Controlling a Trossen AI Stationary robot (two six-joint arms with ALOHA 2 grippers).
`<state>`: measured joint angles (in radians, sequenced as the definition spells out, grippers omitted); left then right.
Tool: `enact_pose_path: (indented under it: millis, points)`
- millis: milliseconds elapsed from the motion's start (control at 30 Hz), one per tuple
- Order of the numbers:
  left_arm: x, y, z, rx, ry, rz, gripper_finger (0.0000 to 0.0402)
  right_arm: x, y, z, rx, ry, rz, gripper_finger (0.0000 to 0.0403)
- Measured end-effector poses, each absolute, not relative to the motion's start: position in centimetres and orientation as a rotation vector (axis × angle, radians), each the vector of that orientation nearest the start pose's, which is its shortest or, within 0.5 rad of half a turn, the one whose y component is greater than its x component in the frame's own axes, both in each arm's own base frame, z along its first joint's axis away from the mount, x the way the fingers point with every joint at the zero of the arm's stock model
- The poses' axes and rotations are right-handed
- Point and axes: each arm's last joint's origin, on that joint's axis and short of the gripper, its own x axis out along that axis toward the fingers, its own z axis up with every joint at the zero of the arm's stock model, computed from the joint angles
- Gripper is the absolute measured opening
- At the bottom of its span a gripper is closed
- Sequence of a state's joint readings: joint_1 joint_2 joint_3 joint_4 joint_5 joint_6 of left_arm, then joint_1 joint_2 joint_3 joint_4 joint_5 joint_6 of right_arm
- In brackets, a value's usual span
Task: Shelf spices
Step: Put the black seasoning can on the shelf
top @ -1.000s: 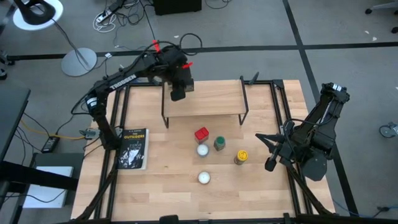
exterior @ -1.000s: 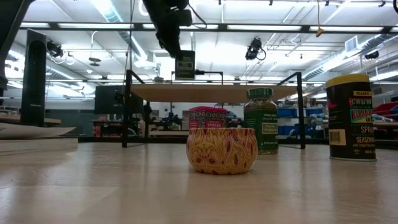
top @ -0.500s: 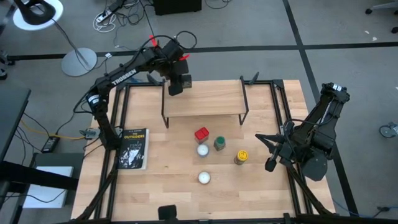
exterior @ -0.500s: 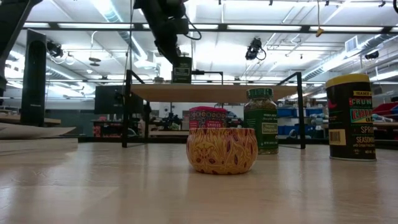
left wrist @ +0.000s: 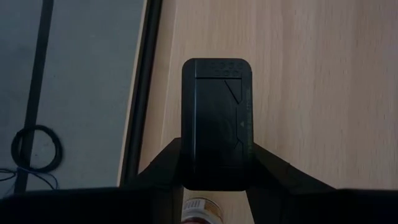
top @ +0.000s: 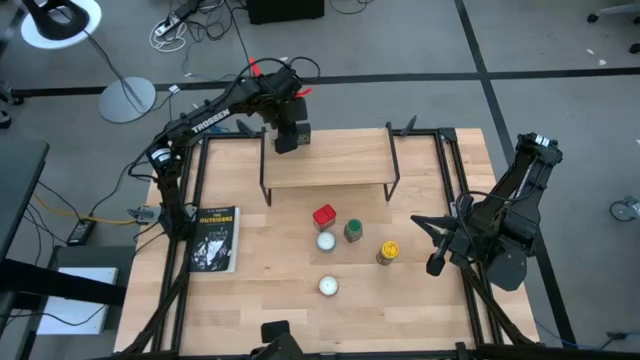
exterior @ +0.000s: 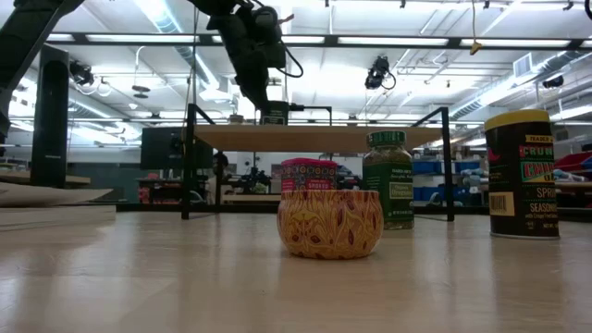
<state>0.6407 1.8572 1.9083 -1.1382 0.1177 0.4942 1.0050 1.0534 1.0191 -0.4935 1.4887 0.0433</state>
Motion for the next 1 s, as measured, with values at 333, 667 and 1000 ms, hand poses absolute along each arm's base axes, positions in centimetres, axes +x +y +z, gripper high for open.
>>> enact_pose_path:
  millis: [333,667,1000]
  points:
    - [30.18,23.24,34.38,0.007,1.084,0.205,0.0122,13.0,15.08,34.91,-0.464,0.159,-0.475,0.0006]
    - [30.06,23.1,34.31,0.002,1.094,0.179,0.0122,13.0,15.08,34.91,-0.465,0.16,-0.475,0.0007]
    - [30.0,23.07,34.32,-0.002,1.098,0.179,0.0122,13.0,15.09,34.92,-0.464,0.159,-0.475,0.0006]
